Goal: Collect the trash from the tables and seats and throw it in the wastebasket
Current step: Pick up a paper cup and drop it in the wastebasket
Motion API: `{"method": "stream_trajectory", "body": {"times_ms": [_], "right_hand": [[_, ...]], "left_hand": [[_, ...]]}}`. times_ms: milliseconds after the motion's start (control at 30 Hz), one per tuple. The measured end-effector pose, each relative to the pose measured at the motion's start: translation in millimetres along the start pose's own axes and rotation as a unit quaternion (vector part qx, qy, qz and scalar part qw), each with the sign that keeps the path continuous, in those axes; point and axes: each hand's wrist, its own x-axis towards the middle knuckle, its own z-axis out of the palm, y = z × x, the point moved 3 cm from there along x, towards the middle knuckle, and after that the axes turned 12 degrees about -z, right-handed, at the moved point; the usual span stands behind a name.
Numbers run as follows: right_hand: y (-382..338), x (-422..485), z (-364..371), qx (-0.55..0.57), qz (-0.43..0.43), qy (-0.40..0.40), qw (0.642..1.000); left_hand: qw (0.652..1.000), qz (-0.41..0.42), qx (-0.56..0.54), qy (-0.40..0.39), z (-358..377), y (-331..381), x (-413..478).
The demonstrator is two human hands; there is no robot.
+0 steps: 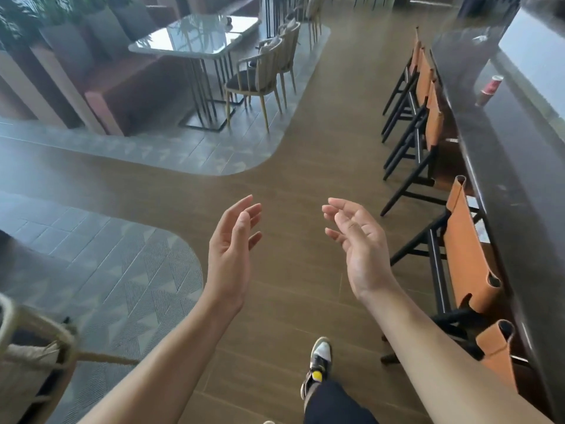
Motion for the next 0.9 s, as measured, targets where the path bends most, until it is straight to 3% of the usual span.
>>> {"method": "stream_trajectory", "body": {"times_ms": [433, 900], "right_hand": [[57, 251, -47, 0.002, -0.019, 0.001, 1.000], [92, 469, -123, -0.027, -0.042, 0.076, 0.996]], "left_hand": [[1.000, 0.000, 0.009, -0.018, 141, 14, 220], [0.996, 0.004, 0.001, -0.088, 289, 31, 428]]}}
